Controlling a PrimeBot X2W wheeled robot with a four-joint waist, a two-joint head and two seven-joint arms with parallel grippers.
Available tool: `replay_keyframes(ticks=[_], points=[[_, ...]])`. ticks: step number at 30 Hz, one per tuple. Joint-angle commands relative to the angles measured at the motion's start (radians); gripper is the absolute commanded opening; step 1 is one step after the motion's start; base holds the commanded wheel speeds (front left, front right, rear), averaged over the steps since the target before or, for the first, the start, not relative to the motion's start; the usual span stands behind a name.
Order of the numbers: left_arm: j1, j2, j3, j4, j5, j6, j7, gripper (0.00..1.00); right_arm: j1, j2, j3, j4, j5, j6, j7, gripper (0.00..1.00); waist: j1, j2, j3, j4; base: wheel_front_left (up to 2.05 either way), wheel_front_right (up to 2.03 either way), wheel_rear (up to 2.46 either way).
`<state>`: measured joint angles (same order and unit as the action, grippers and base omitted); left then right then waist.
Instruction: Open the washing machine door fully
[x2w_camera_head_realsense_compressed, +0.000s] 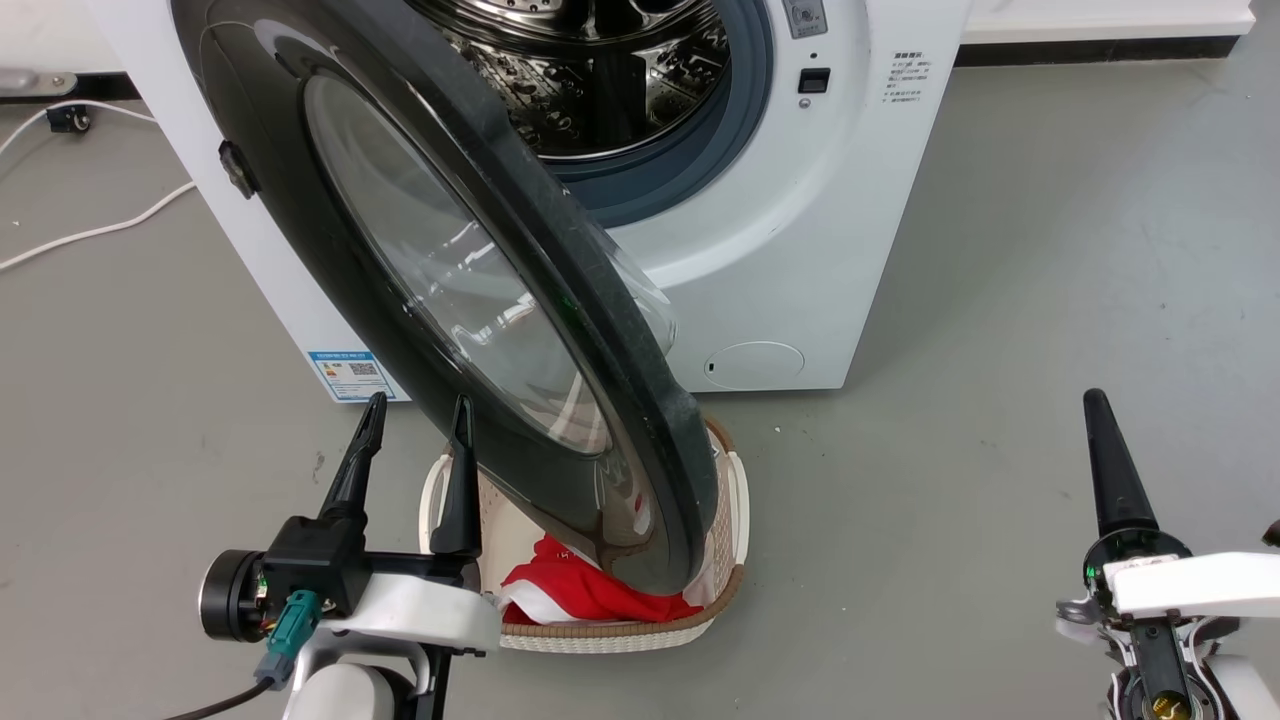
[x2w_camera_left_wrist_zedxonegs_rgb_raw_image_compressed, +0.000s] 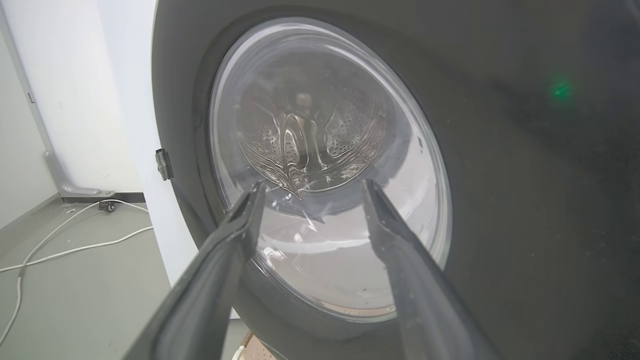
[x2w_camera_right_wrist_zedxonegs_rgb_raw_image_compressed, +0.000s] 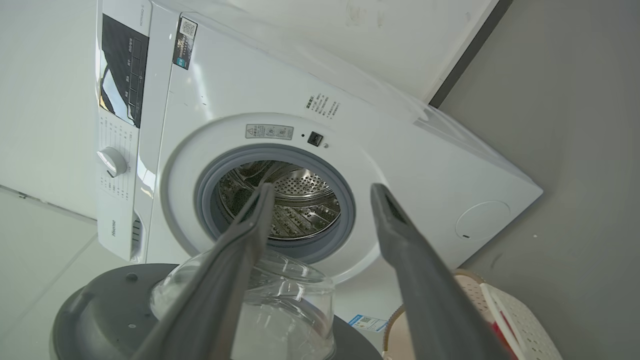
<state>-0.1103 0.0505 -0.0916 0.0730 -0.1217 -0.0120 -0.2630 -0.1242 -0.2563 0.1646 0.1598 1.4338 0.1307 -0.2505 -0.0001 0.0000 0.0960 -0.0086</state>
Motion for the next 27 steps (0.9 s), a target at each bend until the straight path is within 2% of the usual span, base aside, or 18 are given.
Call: replay_keyframes(ticks=[1, 3, 10, 16, 21, 27], points=[[0.008, 0.000, 0.003, 0.003, 0.000, 0.004, -0.003, 1.00, 0.011, 0.008, -0.018, 0.016, -0.093, 0.000, -0.010, 1.00, 0.0001, 0.0000, -0.003, -0.001, 0.00, 0.00, 0.00], [0.014, -0.001, 0.004, 0.003, -0.002, 0.003, -0.003, 1.00, 0.010, 0.028, -0.047, 0.026, -0.200, 0.000, -0.014, 1.00, 0.0001, 0.0000, -0.005, -0.001, 0.00, 0.00, 0.00], [0.021, -0.001, 0.007, 0.005, 0.000, 0.000, -0.003, 1.00, 0.023, 0.115, -0.224, -0.054, -0.753, 0.000, -0.014, 1.00, 0.0001, 0.0000, -0.014, -0.002, 0.00, 0.00, 0.00], [0.022, 0.000, 0.011, 0.004, 0.000, 0.000, -0.003, 1.00, 0.062, 0.165, -0.249, -0.150, -1.142, 0.000, -0.014, 1.00, 0.0001, 0.0000, -0.020, -0.001, 0.00, 0.00, 0.00], [0.025, -0.001, 0.012, 0.004, 0.005, -0.003, -0.003, 1.00, 0.110, 0.186, -0.226, -0.188, -1.343, 0.000, -0.002, 1.00, 0.0001, 0.0000, -0.024, 0.001, 0.00, 0.00, 0.00], [0.030, -0.001, 0.015, 0.003, 0.008, -0.005, -0.003, 1.00, 0.150, 0.199, -0.212, -0.188, -1.424, 0.000, 0.016, 1.00, 0.0001, 0.0000, -0.030, 0.001, 0.00, 0.00, 0.00]])
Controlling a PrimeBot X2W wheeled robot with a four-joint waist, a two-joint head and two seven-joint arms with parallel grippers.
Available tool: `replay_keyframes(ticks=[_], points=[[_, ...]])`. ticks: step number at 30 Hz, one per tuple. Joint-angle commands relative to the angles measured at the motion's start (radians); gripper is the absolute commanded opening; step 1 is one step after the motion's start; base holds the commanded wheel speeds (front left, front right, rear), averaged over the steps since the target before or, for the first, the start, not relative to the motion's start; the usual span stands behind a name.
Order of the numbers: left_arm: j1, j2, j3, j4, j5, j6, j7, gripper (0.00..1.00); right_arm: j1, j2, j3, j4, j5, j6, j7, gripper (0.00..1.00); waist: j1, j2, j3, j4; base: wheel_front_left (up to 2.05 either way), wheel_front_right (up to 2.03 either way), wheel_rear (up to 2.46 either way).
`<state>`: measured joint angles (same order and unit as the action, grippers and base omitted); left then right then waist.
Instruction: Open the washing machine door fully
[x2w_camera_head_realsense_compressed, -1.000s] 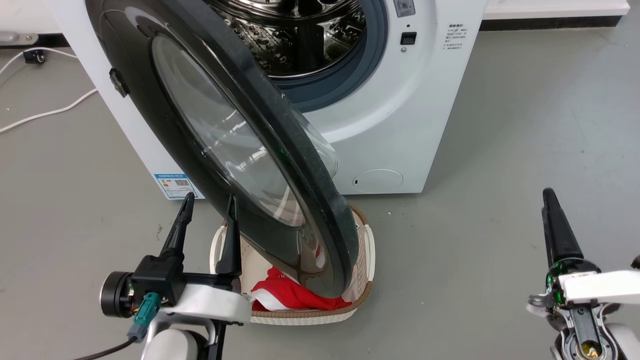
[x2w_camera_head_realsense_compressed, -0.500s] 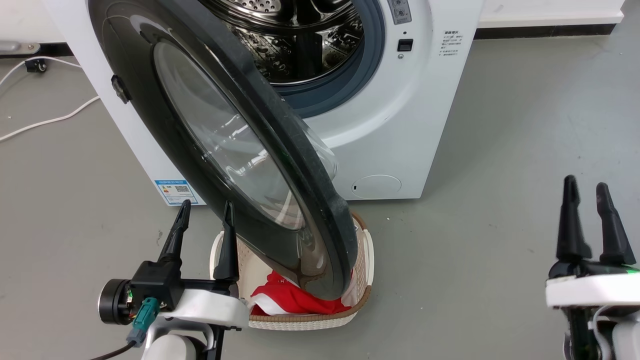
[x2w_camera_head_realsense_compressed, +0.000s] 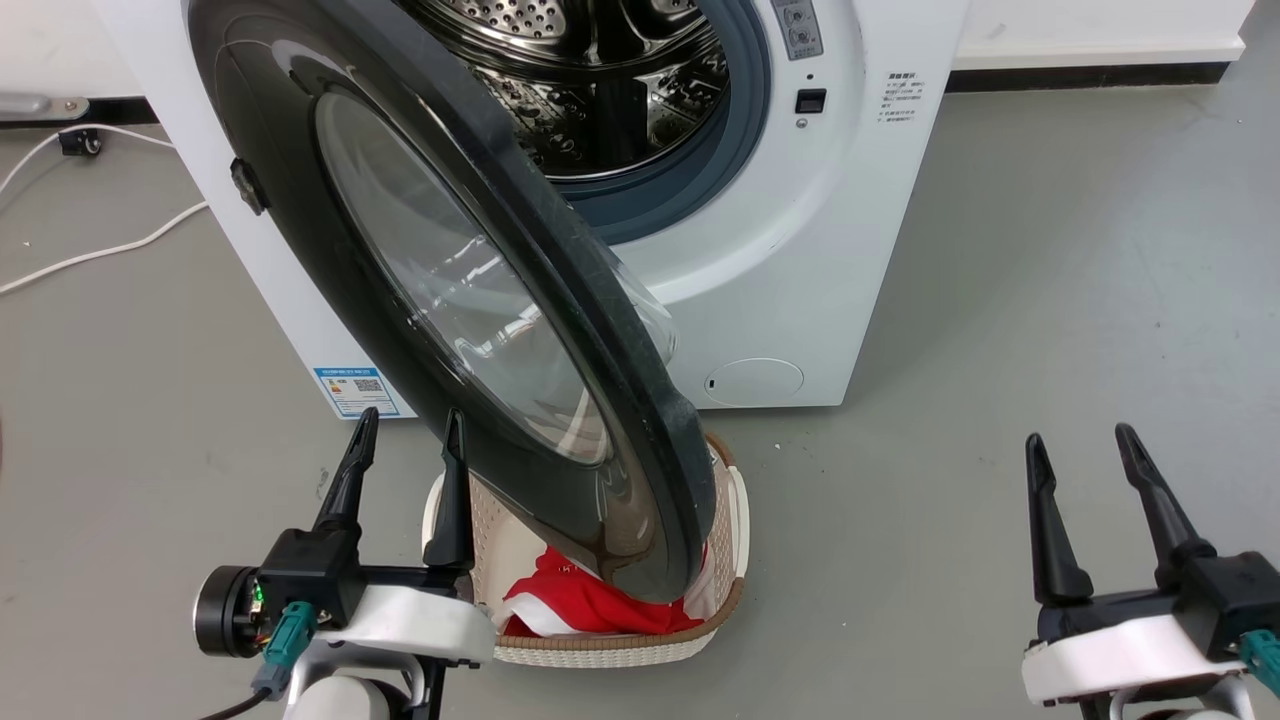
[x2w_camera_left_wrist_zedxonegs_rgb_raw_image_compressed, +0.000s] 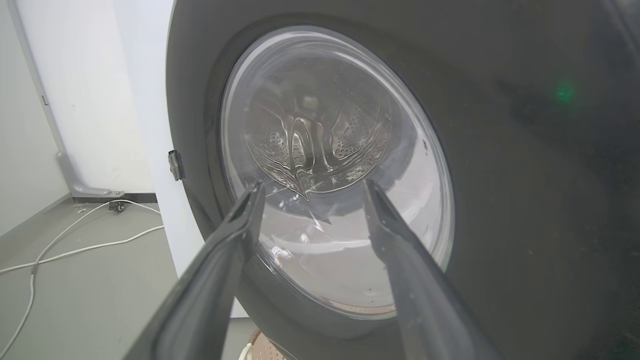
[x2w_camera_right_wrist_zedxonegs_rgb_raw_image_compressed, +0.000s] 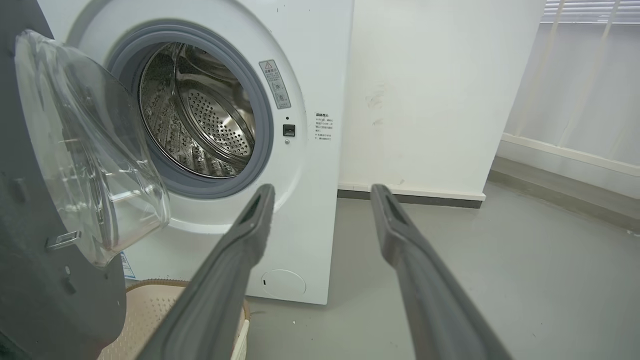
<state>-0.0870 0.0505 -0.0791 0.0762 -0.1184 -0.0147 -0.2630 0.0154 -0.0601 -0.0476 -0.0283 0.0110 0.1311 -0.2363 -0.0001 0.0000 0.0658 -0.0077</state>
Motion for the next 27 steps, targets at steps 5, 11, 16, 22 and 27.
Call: replay_keyframes(ticks=[5, 11, 16, 22, 27], points=[[0.012, -0.001, 0.001, 0.002, 0.011, -0.008, -0.003, 1.00, 0.020, 0.010, -0.016, 0.020, -0.018, -0.001, 0.001, 1.00, 0.0001, 0.0000, -0.002, 0.001, 0.00, 0.00, 0.00], [0.013, -0.001, 0.002, 0.003, 0.014, -0.011, -0.003, 1.00, 0.007, 0.011, -0.021, 0.033, 0.008, -0.001, -0.005, 1.00, 0.0001, 0.0000, 0.002, -0.001, 0.00, 0.00, 0.00], [0.009, -0.001, 0.003, 0.005, 0.012, -0.008, -0.002, 1.00, -0.004, 0.012, -0.025, 0.038, 0.020, -0.001, -0.009, 1.00, 0.0001, 0.0000, 0.007, 0.000, 0.00, 0.00, 0.00], [0.004, -0.001, -0.001, 0.010, 0.000, -0.009, -0.002, 0.00, -0.009, 0.012, -0.028, 0.038, 0.028, -0.001, -0.011, 1.00, 0.0001, 0.0000, 0.011, 0.003, 0.00, 0.00, 0.00], [-0.003, -0.001, 0.000, 0.014, -0.005, -0.018, -0.002, 0.00, -0.014, 0.012, -0.026, 0.034, 0.028, -0.001, -0.012, 1.00, 0.0001, 0.0000, 0.017, 0.004, 0.00, 0.00, 0.00]])
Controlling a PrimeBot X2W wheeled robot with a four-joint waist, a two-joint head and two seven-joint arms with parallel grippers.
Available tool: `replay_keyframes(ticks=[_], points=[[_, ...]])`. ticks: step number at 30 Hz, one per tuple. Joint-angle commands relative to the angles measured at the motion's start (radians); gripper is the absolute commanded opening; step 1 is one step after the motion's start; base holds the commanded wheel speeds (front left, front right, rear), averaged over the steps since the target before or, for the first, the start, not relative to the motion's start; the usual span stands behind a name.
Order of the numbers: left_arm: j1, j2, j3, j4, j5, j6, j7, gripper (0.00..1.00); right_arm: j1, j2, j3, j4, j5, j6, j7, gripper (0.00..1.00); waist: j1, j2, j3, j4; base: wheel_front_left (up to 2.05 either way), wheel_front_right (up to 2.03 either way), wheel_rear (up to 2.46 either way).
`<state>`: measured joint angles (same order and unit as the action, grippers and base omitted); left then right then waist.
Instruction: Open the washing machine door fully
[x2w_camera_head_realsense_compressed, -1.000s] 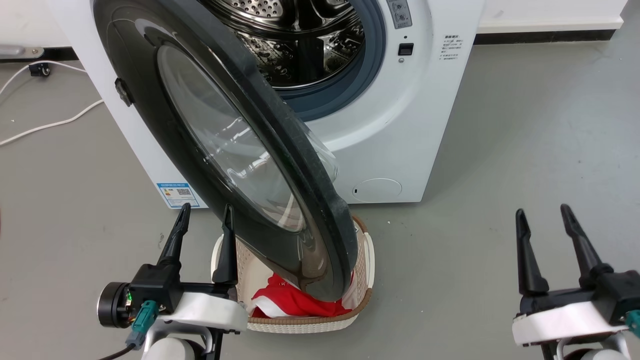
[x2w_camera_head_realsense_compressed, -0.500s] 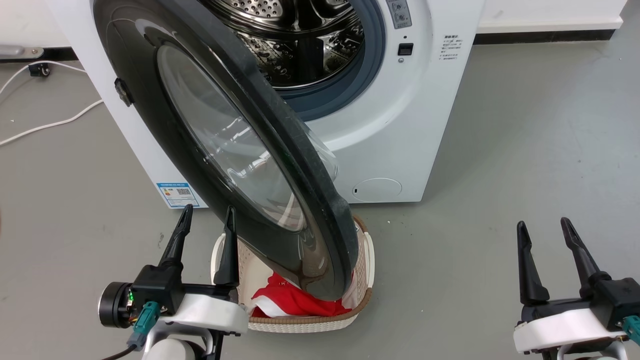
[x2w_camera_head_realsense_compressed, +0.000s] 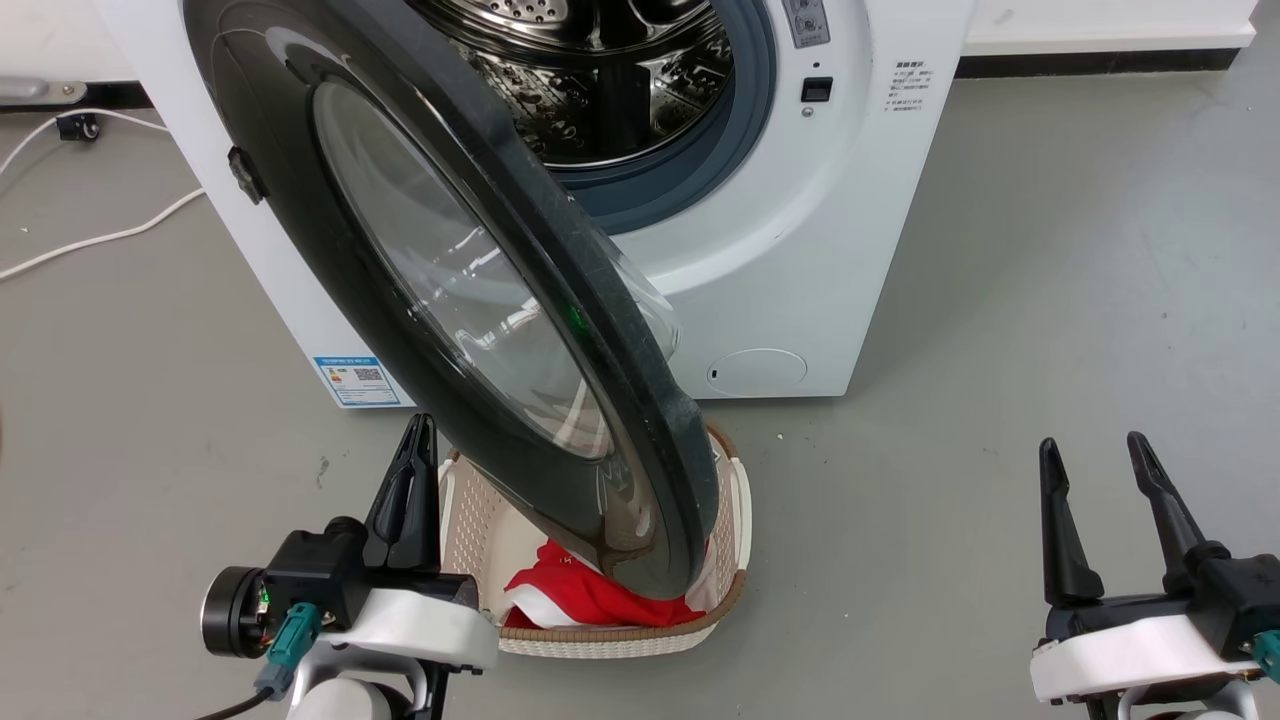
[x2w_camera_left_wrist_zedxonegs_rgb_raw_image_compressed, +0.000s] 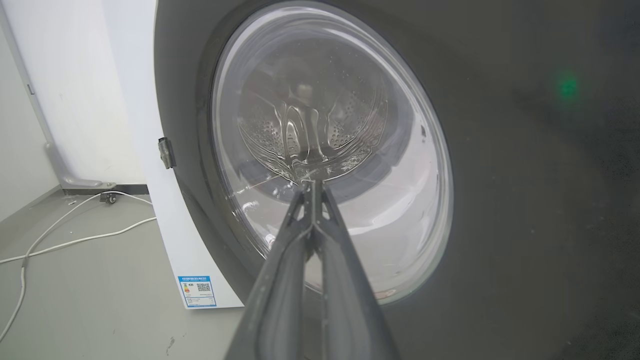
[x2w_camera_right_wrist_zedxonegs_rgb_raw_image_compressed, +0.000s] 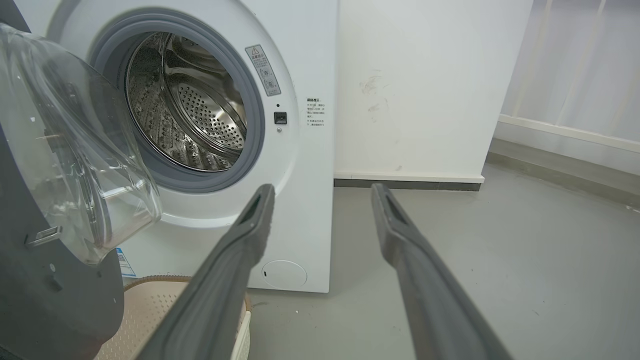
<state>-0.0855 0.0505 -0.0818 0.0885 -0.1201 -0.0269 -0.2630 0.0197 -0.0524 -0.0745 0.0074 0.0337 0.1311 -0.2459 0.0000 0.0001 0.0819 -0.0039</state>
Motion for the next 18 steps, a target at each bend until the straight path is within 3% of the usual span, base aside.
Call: replay_keyframes(ticks=[1, 10, 18], points=[[-0.006, -0.001, 0.003, 0.003, -0.004, -0.006, -0.002, 0.00, -0.020, 0.004, 0.001, -0.001, 0.006, -0.001, -0.003, 1.00, 0.0000, -0.0001, 0.002, 0.000, 0.00, 0.00, 0.00], [-0.035, -0.001, 0.022, -0.051, 0.001, 0.006, -0.002, 0.00, -0.021, 0.004, 0.000, 0.004, 0.008, -0.001, -0.005, 1.00, 0.0000, -0.0001, 0.011, -0.002, 0.00, 0.00, 0.00], [-0.095, 0.000, 0.039, -0.226, 0.024, 0.024, -0.002, 0.00, -0.020, 0.004, -0.002, 0.007, 0.011, -0.001, -0.007, 1.00, 0.0000, -0.0001, 0.010, 0.000, 0.00, 0.00, 0.00]])
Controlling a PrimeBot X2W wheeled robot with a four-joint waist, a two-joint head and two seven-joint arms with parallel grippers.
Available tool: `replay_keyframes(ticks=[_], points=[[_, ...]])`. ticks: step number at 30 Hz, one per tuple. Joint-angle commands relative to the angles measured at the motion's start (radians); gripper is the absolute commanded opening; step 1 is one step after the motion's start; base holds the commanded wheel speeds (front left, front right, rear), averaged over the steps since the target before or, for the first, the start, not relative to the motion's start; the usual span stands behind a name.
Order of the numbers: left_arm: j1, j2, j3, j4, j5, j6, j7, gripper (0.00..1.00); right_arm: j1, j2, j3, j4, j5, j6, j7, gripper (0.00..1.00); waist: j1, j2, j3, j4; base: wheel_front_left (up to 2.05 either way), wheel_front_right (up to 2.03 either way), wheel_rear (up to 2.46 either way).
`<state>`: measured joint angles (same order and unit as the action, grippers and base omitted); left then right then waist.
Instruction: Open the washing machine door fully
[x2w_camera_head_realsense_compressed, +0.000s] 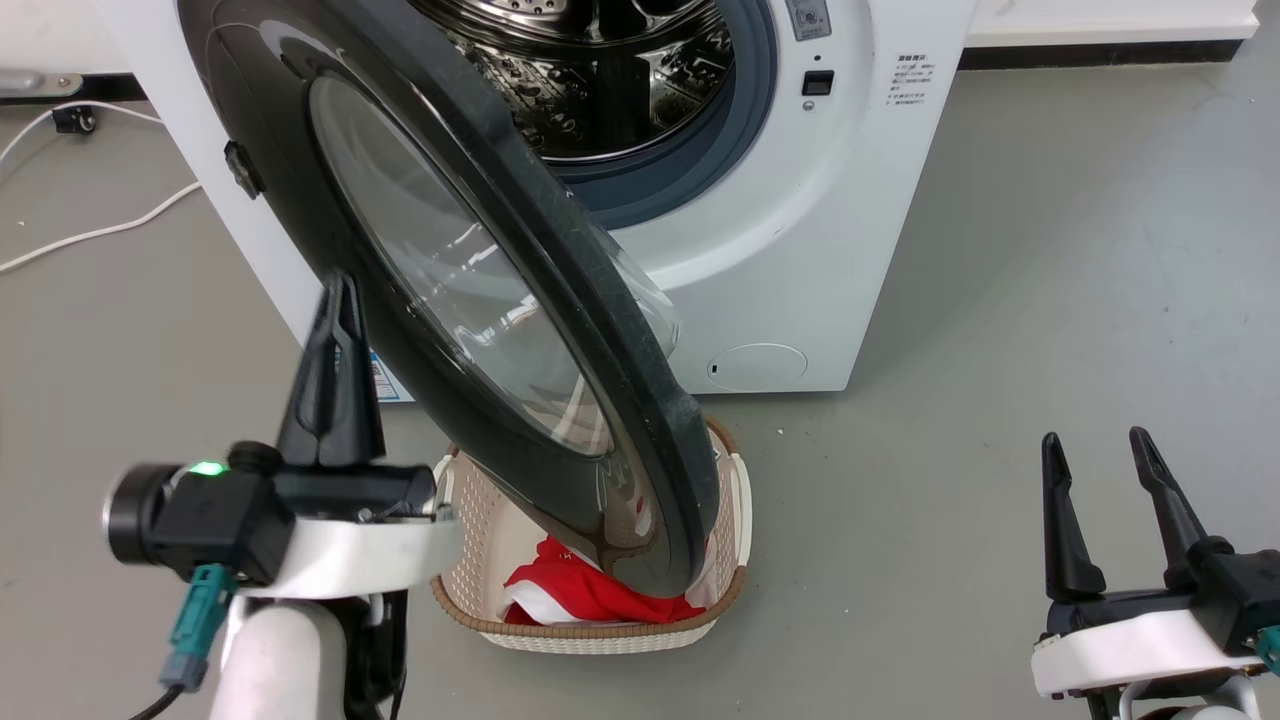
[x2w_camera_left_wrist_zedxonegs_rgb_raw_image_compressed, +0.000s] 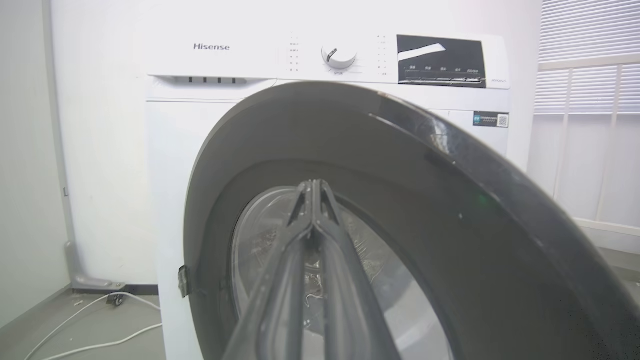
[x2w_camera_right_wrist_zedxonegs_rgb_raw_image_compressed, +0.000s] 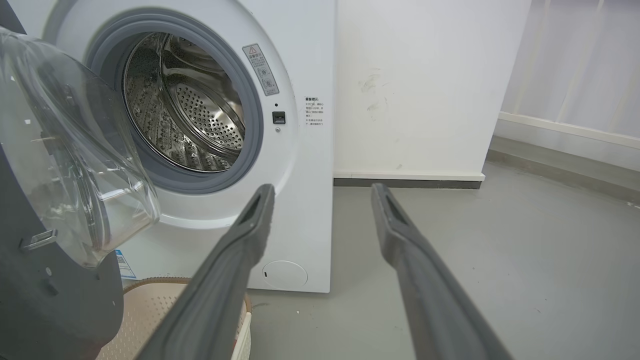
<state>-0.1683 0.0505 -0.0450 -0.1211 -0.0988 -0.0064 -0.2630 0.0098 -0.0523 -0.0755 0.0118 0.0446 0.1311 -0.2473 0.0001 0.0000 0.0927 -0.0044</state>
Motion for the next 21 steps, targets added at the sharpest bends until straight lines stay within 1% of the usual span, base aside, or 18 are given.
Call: replay_keyframes(ticks=[1, 9, 13, 17, 21], points=[[-0.022, -0.001, 0.001, -0.043, 0.007, 0.004, -0.002, 0.00, -0.010, 0.004, -0.001, 0.002, 0.001, -0.001, -0.006, 1.00, -0.0001, 0.0000, -0.001, 0.001, 0.00, 0.00, 0.00], [-0.110, -0.001, -0.030, -0.283, 0.041, 0.010, -0.002, 0.00, -0.009, 0.004, -0.001, 0.003, 0.008, -0.001, -0.006, 1.00, -0.0001, 0.0000, -0.005, -0.003, 0.00, 0.00, 0.00], [-0.143, -0.001, -0.059, -0.361, 0.049, 0.002, -0.002, 0.00, -0.007, 0.004, -0.003, 0.003, 0.007, -0.001, -0.006, 1.00, -0.0001, 0.0000, -0.009, -0.005, 0.00, 0.00, 0.00], [-0.158, 0.000, -0.143, -0.387, 0.034, -0.031, -0.002, 0.00, -0.003, 0.004, -0.004, 0.006, 0.007, -0.001, -0.006, 1.00, -0.0001, 0.0000, -0.016, -0.008, 0.00, 0.00, 0.00], [-0.141, 0.000, -0.250, -0.372, 0.020, -0.057, -0.002, 0.00, 0.007, 0.004, 0.002, 0.011, 0.021, -0.001, -0.007, 1.00, -0.0001, 0.0000, -0.026, -0.012, 0.00, 0.00, 0.00]])
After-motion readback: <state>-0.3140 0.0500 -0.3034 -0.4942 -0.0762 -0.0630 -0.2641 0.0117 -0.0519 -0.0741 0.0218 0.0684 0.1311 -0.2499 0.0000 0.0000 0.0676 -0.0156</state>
